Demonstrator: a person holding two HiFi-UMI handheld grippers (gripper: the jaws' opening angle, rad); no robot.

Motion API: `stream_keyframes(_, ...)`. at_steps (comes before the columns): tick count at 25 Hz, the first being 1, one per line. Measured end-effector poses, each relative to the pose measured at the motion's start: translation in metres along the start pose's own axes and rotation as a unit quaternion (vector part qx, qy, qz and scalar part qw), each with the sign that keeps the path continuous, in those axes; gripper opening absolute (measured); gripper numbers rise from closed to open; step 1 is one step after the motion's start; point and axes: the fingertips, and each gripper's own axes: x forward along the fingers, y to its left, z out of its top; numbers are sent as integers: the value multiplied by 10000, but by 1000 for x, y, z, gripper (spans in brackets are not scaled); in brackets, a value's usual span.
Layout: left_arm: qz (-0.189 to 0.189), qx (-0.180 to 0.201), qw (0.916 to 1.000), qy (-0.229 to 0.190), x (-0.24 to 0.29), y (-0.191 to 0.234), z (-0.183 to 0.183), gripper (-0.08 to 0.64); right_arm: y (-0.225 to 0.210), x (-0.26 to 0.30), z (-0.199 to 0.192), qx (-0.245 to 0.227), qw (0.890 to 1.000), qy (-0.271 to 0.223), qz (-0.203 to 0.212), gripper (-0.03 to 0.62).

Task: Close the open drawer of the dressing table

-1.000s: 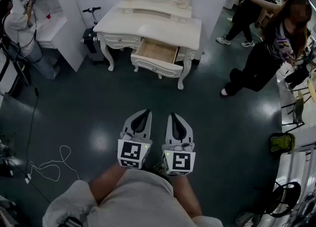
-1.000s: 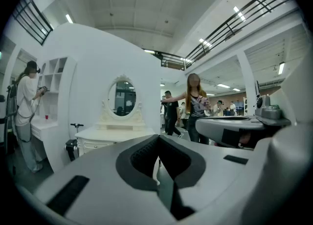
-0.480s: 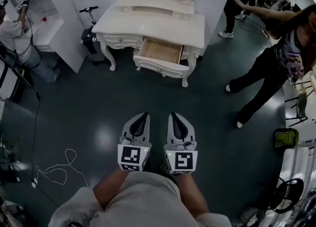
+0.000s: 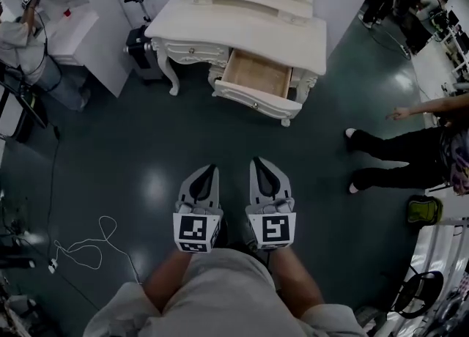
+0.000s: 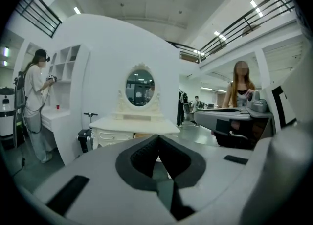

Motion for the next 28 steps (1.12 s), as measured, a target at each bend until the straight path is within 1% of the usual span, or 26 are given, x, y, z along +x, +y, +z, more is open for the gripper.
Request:
stream_keyframes(2,-20,-91,10000,23,14,18,1,8,6,22,-1,-99,9999,93,101,15)
stream_keyframes(5,-118,-103,9999,22,38,40,6,8,11,56,-3,-280,9991,219,210,15)
stream_keyframes(10,-413,-126,9990,92,70,67,14,8,15,97,5,-324,9989,330,113,15)
stream_keyframes(13,-693,-71,9975,136,84,72,19,8,15,111,10,-422,9983,403,36,15)
stream_keyframes(15,-790,-38,9967,187,91,75,18,8,15,117,8,-449,9980,450,-20,15)
stream_keyframes(21,-942,-122,9946,416,110,74,10,8,1,123,-6,-476,9960,743,-117,15)
stream_keyframes(28,-1048,-7,9932,509,148,71,12,8,-30,142,-22,-298,9953,874,-274,15)
